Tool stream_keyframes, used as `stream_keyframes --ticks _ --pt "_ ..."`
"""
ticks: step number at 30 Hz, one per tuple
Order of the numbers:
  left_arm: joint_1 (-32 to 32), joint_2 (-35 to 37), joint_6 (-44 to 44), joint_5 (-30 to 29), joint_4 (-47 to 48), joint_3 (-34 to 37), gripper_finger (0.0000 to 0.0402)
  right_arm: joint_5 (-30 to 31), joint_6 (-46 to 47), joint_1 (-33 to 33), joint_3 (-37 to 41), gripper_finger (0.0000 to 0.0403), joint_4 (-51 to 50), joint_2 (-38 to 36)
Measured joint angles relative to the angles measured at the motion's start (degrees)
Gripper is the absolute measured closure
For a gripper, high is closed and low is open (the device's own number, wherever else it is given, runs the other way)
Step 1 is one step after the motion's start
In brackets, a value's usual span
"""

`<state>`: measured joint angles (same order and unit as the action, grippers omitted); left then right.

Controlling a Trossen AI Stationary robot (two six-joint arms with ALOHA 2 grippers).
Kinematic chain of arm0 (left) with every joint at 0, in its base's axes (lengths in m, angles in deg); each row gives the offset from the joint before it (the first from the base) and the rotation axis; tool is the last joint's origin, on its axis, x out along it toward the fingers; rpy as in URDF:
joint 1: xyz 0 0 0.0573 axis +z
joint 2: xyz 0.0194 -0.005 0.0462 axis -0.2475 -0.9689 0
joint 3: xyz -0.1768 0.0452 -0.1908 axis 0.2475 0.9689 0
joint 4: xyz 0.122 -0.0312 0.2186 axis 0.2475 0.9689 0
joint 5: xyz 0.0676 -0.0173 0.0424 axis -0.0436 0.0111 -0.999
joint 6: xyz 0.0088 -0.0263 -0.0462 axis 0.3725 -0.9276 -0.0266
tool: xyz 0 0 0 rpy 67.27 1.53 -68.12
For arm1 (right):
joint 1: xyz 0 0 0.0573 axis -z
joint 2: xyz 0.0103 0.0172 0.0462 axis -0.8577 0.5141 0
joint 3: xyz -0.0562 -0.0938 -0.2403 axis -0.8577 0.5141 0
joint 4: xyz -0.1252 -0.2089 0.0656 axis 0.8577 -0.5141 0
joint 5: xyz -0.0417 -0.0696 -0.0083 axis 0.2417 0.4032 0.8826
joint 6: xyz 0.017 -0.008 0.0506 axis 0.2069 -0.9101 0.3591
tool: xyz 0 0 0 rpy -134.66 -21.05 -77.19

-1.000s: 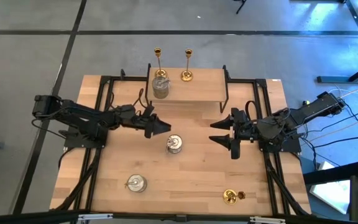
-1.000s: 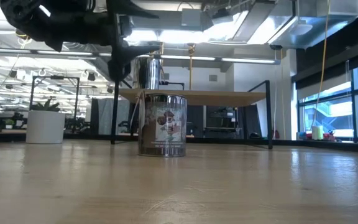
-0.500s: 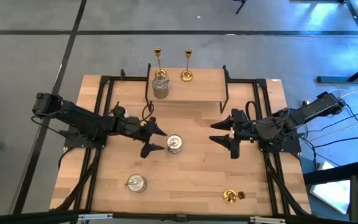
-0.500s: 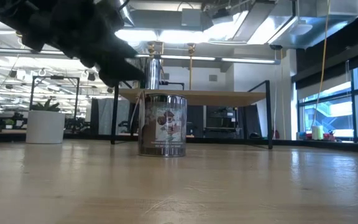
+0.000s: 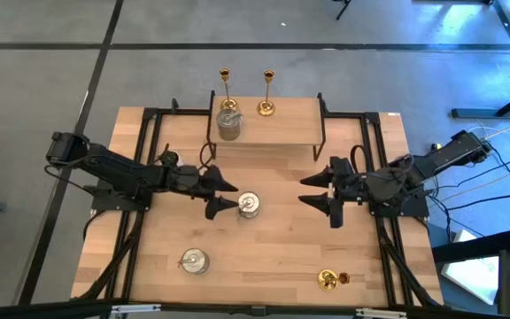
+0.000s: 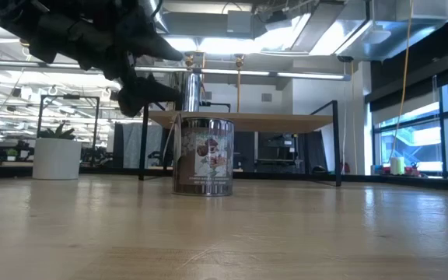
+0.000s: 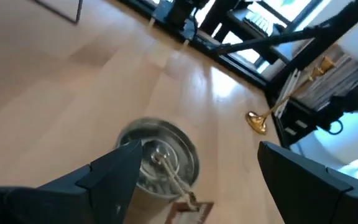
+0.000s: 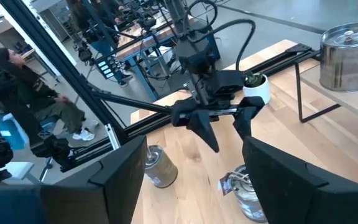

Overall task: Pick & Place candle stick holders
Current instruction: Put the top silver scented candle on the shelf aligned with the other silver scented candle

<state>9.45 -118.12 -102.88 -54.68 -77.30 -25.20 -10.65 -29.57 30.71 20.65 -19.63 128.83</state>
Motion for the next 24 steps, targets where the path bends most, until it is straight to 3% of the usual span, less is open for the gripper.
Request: stream_keyframes --ticks 3,10,15,17,21,24 --pt "-0.1 0.0 0.4 -1.8 3.7 0.0 0.0084 0.0 0.0 -0.3 0.0 0.0133 0.0 0.0" --pt "-0.7 0.0 -0.5 -16.2 21.9 0.0 0.0084 0.0 0.4 -0.7 0.0 0.0133 -0.2 0.0" --pt "-1.9 0.0 -7.3 -22.1 32.4 0.0 0.0084 -0.2 0.5 -0.7 0.0 0.0133 -0.2 0.0" --pt "-3.8 0.0 -3.8 -22.8 30.7 0.1 0.0084 -0.2 0.5 -0.7 0.0 0.0133 -0.2 0.0" --pt "-7.9 -0.6 8.2 -27.0 17.5 0.0 0.0084 -0.2 0.4 -0.7 0.0 0.0133 -0.2 0.2" --pt "-7.9 -1.9 12.3 -25.3 10.4 0.0 0.0084 -0.2 0.4 -0.7 0.0 0.0133 -0.6 0.5"
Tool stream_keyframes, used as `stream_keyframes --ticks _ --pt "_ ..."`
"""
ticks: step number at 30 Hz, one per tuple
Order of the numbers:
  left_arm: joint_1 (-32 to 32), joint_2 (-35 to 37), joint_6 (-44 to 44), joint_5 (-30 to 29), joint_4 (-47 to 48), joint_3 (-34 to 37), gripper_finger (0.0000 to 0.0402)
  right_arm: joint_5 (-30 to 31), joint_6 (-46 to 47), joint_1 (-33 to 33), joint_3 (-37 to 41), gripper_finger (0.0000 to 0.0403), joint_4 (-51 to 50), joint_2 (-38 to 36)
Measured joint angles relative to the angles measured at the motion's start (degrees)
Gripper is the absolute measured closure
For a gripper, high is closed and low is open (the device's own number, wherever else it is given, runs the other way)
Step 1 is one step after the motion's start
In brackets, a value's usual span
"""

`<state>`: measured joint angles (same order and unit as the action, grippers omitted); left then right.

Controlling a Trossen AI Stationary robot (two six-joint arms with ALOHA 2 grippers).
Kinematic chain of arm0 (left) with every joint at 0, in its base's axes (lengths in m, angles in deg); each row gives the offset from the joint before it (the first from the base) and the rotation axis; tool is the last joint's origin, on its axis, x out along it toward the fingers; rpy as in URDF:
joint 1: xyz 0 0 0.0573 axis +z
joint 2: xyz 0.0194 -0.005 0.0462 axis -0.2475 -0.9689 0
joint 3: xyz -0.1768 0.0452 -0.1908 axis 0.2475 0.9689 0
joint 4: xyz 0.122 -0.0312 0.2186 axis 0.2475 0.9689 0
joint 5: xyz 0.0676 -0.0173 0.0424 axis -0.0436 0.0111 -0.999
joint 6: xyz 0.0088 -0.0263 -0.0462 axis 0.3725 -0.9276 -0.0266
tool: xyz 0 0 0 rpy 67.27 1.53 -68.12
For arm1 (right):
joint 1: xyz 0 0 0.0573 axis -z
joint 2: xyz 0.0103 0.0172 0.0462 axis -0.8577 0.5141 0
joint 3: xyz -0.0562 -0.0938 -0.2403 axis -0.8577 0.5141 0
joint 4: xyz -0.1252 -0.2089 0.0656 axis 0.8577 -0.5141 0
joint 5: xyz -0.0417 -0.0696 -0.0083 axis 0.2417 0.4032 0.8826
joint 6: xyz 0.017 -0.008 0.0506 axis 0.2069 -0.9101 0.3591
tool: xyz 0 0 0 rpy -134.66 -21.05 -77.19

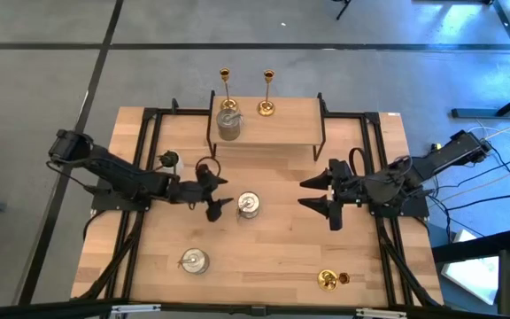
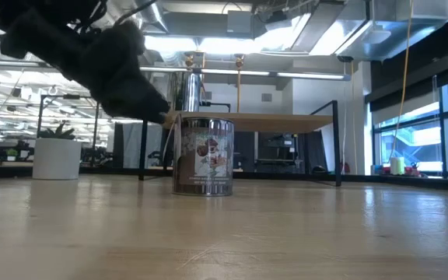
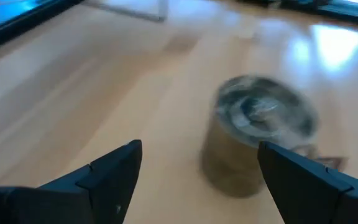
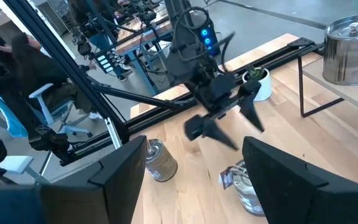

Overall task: Pick & Place candle stick holders
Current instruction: Put the top silver scented candle on the shelf aligned with the other silver scented candle

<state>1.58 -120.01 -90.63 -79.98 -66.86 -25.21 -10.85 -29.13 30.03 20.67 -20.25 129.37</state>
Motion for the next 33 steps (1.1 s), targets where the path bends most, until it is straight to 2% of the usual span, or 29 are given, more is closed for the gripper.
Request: stream_keyframes --ticks 6,11,14,25,33 --pt "-2.0 -4.2 5.0 6.8 -7.9 0.0 0.0084 0.0 0.1 0.0 0.0 0.0133 -0.1 0.4" --pt "-4.3 -8.5 8.5 5.6 -7.2 0.0 0.0084 0.0 0.5 -0.3 0.0 0.0133 0.0 0.3" --pt "-4.3 -12.0 11.7 5.0 -9.8 0.0 0.0084 0.0 0.4 -0.4 0.0 0.0133 -1.3 0.3" --pt "-1.7 -28.7 17.7 3.3 -33.9 -0.4 0.0084 0.6 1.5 0.6 0.0 0.0133 -7.6 5.7" --pt "0.0 -33.4 18.6 9.5 -37.7 -6.3 0.0084 0.8 1.5 0.5 0.0 0.0133 -7.1 8.0"
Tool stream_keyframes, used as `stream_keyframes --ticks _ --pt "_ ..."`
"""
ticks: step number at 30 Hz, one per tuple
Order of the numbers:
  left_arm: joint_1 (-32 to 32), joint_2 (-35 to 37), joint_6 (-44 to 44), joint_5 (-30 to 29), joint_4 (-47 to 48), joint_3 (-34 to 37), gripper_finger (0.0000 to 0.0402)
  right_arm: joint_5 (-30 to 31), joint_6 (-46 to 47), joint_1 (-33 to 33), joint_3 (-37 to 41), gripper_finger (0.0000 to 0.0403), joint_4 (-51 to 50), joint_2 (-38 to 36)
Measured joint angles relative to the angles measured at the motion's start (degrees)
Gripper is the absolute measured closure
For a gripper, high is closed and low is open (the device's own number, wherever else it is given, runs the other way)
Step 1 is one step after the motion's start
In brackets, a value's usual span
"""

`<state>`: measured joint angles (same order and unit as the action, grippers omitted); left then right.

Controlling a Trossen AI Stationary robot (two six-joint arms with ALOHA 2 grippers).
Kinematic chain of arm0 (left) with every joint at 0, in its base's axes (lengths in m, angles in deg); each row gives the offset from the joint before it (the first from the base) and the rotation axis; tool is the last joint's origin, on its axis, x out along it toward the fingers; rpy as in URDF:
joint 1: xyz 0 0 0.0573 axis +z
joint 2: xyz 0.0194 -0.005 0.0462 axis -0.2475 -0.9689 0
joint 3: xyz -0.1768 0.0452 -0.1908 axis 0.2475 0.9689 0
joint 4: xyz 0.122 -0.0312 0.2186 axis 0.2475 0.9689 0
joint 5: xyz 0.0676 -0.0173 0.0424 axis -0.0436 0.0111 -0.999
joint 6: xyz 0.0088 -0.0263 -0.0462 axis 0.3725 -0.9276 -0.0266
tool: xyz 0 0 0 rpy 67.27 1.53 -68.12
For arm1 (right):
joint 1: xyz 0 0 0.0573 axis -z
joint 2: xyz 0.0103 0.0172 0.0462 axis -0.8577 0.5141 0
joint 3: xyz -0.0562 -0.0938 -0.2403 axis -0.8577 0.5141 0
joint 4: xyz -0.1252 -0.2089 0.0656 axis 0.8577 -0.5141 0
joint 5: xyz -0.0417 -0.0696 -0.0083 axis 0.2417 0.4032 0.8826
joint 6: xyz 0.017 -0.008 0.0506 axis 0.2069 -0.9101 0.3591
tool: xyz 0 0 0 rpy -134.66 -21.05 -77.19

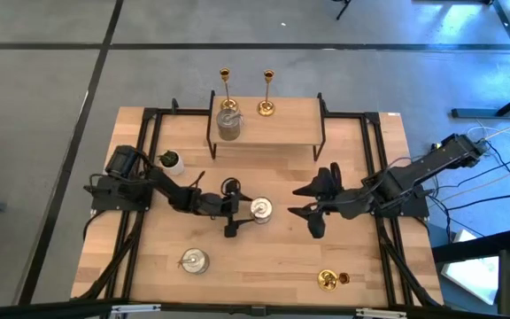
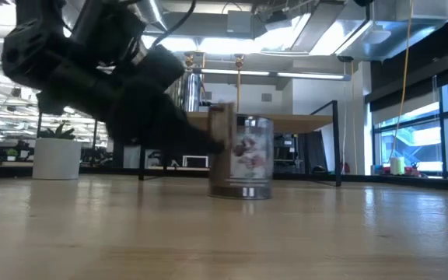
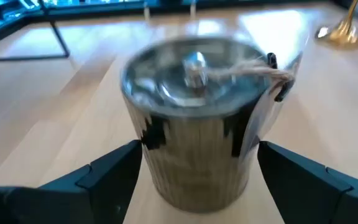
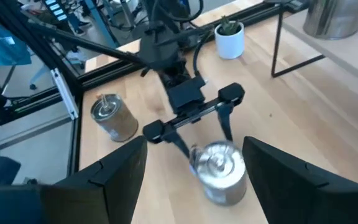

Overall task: Pick & Place candle stick holders
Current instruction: Put the top silver scented candle on the shelf aligned with the other silver scented candle

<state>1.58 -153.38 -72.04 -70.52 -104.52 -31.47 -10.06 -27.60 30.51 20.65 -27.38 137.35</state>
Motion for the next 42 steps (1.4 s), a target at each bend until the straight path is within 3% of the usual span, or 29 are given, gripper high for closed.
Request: stream_keyframes --ticks 9,25,42 --pt "0.0 0.0 -3.2 0.1 0.1 -4.5 0.0084 2.9 0.0 0.3 0.0 0.0133 0.1 0.0" --pt "-0.3 0.0 -10.0 1.6 0.6 -4.5 0.0084 3.3 1.5 0.5 0.0 0.0133 0.2 0.0" --pt "-0.2 0.0 -10.0 2.9 0.1 -4.5 0.0068 3.3 3.0 0.4 0.0 0.0133 -0.1 0.0"
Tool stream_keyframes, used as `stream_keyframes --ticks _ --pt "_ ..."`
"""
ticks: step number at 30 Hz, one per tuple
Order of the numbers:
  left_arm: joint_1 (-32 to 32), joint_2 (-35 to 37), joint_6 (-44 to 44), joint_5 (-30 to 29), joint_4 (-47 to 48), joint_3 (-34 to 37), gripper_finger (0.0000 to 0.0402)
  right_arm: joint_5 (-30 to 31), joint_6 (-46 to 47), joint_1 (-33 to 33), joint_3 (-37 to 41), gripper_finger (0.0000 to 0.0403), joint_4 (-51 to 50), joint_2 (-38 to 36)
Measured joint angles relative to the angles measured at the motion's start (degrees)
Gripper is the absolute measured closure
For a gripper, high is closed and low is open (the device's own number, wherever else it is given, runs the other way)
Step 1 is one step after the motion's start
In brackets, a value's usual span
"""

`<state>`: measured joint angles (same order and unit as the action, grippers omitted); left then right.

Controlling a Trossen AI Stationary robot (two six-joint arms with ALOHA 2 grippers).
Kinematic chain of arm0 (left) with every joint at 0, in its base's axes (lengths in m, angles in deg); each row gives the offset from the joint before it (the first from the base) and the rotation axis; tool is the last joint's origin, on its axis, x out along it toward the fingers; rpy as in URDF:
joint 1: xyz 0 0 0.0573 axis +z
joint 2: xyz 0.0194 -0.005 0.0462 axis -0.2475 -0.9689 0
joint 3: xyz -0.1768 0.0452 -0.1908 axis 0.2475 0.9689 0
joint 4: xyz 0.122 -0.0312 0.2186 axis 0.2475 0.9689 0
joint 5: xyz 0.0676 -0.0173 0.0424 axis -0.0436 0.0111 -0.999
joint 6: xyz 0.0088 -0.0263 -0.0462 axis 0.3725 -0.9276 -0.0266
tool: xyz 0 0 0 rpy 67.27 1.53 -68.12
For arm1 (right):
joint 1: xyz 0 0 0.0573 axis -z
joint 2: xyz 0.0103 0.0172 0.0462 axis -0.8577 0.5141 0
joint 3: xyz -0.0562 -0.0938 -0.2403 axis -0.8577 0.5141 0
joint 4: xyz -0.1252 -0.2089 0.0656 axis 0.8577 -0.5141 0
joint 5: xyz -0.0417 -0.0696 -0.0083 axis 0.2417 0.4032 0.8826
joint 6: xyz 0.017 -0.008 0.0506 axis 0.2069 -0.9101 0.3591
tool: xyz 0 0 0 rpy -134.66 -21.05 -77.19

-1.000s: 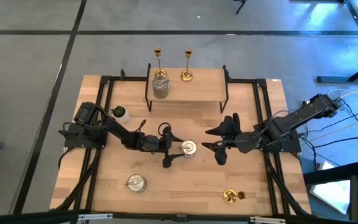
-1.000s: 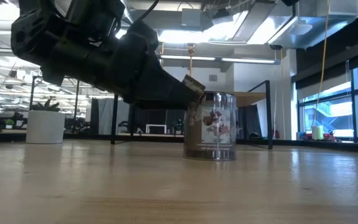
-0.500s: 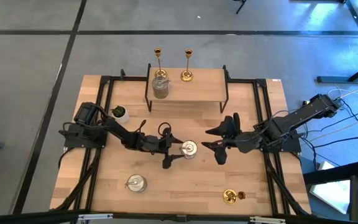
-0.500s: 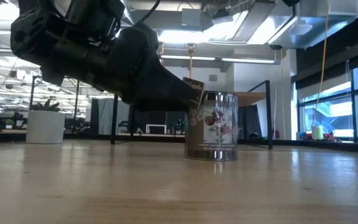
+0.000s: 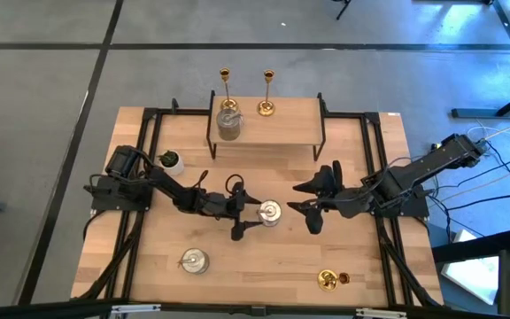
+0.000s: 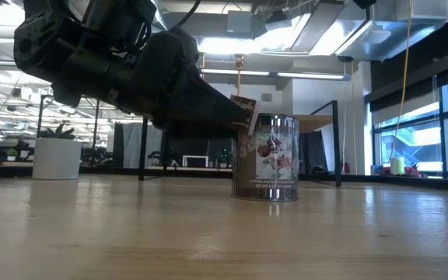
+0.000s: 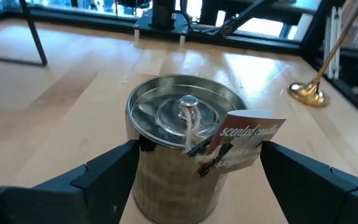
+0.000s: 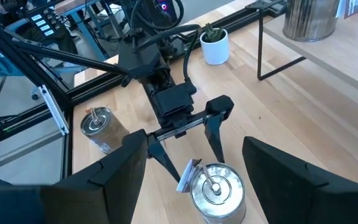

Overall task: Pick & Place candle stick holders
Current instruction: Put the top silver scented candle on the shelf aligned with the other silver scented candle

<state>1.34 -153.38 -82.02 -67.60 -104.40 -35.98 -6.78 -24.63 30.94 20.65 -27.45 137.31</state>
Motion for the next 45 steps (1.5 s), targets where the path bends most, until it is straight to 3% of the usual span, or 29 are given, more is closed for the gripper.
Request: stream_keyframes --ticks 4,11,18,24,32,45 --pt "0.0 0.0 -3.1 2.0 0.9 0.0 0.0068 0.0 0.0 0.0 0.0 0.0133 -0.2 0.0" --pt "0.1 0.0 -1.6 1.9 10.7 0.0 0.0054 0.0 -0.1 0.0 0.0 0.0133 -0.4 0.0" --pt "0.4 0.0 -1.2 3.1 10.8 -1.2 0.0025 0.0 -0.2 0.0 0.0 0.0133 -0.4 0.0" --pt "1.4 -0.2 3.5 3.1 13.6 -4.9 0.0015 0.0 -0.1 0.0 0.0 0.0133 -0.4 0.0" --pt "2.7 -7.9 6.3 4.8 13.5 -11.1 0.0015 0.5 -0.1 0.0 0.0 0.0133 -0.5 0.0" --pt "3.0 -14.1 11.6 5.6 13.2 -21.8 0.0015 1.1 0.0 -0.2 0.0 0.0133 -1.5 0.0"
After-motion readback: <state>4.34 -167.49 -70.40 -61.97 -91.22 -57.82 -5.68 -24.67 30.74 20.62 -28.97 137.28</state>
